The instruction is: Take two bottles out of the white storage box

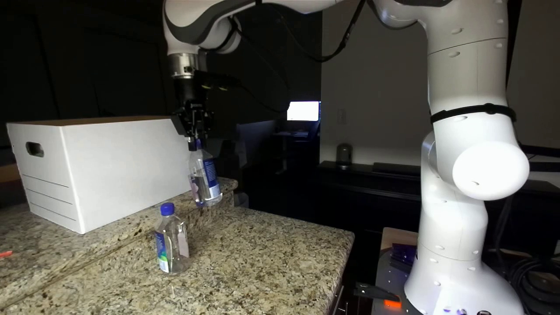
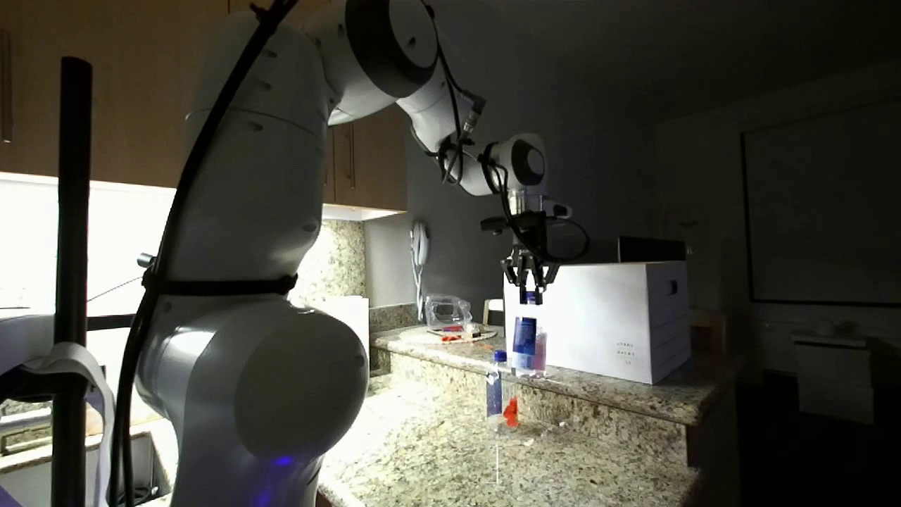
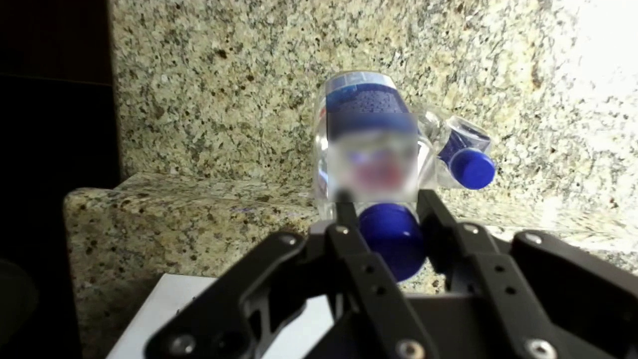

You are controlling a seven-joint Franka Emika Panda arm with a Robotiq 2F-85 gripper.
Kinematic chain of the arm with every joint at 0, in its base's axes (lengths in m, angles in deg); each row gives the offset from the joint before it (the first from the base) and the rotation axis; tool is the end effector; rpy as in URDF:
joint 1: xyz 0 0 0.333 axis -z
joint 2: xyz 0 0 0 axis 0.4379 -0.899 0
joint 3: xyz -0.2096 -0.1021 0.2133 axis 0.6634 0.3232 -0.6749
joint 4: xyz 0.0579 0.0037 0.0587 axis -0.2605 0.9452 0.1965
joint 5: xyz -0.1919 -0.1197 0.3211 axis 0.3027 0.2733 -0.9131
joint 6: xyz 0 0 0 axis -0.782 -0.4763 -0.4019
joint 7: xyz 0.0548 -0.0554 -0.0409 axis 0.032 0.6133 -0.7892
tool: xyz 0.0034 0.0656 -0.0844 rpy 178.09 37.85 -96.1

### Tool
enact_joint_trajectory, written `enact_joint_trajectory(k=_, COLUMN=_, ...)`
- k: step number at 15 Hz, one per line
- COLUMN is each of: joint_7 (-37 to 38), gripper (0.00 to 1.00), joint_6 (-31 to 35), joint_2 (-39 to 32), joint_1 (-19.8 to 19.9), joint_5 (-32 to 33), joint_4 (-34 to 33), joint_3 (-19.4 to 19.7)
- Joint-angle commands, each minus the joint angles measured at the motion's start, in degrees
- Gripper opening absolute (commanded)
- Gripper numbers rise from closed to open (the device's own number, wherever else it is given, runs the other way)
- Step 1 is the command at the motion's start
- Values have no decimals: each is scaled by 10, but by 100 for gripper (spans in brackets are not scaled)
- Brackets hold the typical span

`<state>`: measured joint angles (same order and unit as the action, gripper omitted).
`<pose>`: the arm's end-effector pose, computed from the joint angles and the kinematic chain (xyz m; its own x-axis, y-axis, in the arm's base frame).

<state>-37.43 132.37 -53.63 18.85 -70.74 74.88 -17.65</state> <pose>0.5880 0.0952 0.5047 0.9982 0.0607 0.0030 0.0607 -0.9982 0.0001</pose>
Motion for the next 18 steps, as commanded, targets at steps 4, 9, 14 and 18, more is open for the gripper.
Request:
enact_joint_trajectory(k=4, joint_7=6, gripper=15, joint_6=158, joint_2=59, joint_1=6, joint_5=-4, joint_4=148, joint_3=-16)
enact_joint_trajectory(k=9, joint_7=37, gripper=15, joint_6=255, joint_2=66, joint_1=5, joint_5=7, joint_4=220, joint_3=-19)
enact_joint_trajectory(k=14, joint_7=84, gripper=15, joint_6=350, joint_2=62, joint_1=4, joint_5=19, joint_4=269, joint_3=-18)
enact_joint_trajectory(k=18, joint_7=96, gripper=15, joint_6=353, joint_2=52, joint_1=5, joint_5=19, joint_4=272, joint_3=-18)
